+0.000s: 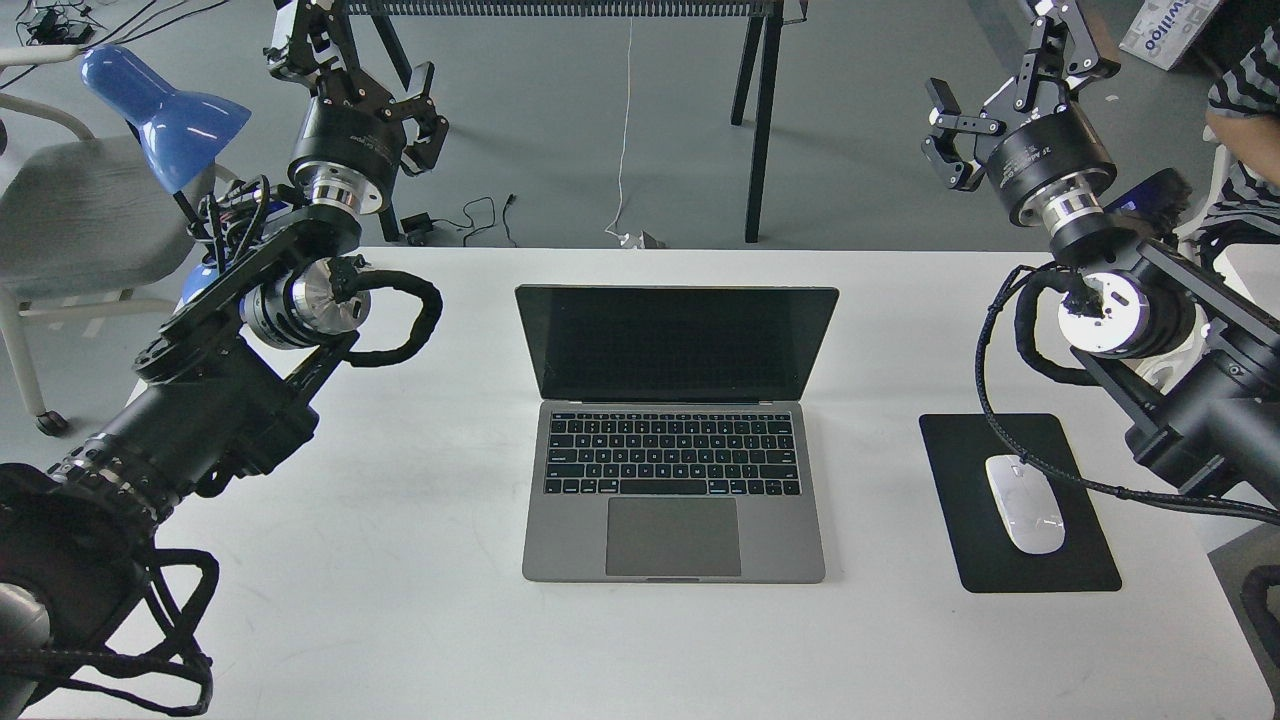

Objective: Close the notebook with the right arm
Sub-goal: 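Raise the right gripper and swing it toward the laptop's screen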

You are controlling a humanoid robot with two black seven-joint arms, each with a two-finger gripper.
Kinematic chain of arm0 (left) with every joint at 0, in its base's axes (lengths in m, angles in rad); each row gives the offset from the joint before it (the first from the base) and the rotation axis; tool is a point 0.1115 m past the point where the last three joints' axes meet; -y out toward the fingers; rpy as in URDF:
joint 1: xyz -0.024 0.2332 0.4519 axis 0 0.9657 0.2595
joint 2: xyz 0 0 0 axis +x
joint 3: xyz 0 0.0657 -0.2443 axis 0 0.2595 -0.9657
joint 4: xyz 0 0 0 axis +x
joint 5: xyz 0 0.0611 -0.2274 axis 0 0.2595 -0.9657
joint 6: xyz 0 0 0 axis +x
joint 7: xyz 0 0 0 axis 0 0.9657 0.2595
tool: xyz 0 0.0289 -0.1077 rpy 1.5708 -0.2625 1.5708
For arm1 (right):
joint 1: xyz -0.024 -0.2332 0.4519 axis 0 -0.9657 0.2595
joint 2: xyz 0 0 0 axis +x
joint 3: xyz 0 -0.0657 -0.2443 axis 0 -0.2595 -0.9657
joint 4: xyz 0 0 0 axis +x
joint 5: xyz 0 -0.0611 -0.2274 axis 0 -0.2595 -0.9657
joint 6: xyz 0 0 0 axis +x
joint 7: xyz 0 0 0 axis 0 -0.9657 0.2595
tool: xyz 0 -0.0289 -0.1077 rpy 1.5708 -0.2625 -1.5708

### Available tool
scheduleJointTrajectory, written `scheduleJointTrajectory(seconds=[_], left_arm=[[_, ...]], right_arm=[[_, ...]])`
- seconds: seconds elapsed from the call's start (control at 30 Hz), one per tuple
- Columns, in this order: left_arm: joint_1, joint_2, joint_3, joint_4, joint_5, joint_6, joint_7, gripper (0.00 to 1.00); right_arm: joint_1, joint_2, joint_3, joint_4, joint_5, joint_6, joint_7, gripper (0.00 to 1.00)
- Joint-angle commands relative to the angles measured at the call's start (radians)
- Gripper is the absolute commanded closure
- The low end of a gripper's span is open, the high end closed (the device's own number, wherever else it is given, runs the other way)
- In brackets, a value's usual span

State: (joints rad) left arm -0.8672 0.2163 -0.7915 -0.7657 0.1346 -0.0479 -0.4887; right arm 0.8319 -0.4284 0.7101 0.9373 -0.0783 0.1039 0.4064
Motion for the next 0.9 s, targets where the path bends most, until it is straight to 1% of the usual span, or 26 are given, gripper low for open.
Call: scheduleJointTrajectory(seconds=[0.0,0.33,0.4,0.47,0.53,0.63,0.77,0.87], left_arm=[[-0.001,-0.002,0.003,0.0,0.002,0.016,0.0,0.0],[-0.001,0.0,0.003,-0.001,0.002,0.017,0.0,0.0],[-0.001,0.0,0.003,-0.001,0.0,0.017,0.0,0.0],[-0.001,0.0,0.003,-0.001,0.002,0.016,0.0,0.0],[-0.001,0.0,0.003,-0.001,0.002,0.016,0.0,0.0],[-0.001,0.0,0.003,-0.001,0.002,0.016,0.0,0.0],[-0.001,0.0,0.003,-0.001,0.002,0.016,0.0,0.0],[-0.001,0.0,0.003,-0.001,0.002,0.016,0.0,0.0]], right_arm=[[-0.002,-0.001,0.0,0.0,0.0,0.0,0.0,0.0],[-0.002,0.01,-0.004,0.001,-0.001,0.005,0.0,0.0],[0.004,0.007,-0.032,-0.002,-0.006,0.004,-0.001,0.0],[0.05,0.01,-0.102,-0.012,-0.032,-0.003,-0.003,0.0],[0.131,0.01,-0.212,-0.026,-0.047,-0.007,-0.004,0.0],[0.214,0.031,-0.349,-0.093,-0.041,-0.013,-0.004,0.0],[0.272,0.082,-0.429,-0.143,-0.049,-0.013,-0.009,0.0],[0.306,0.106,-0.512,-0.164,-0.052,-0.013,-0.032,0.0]])
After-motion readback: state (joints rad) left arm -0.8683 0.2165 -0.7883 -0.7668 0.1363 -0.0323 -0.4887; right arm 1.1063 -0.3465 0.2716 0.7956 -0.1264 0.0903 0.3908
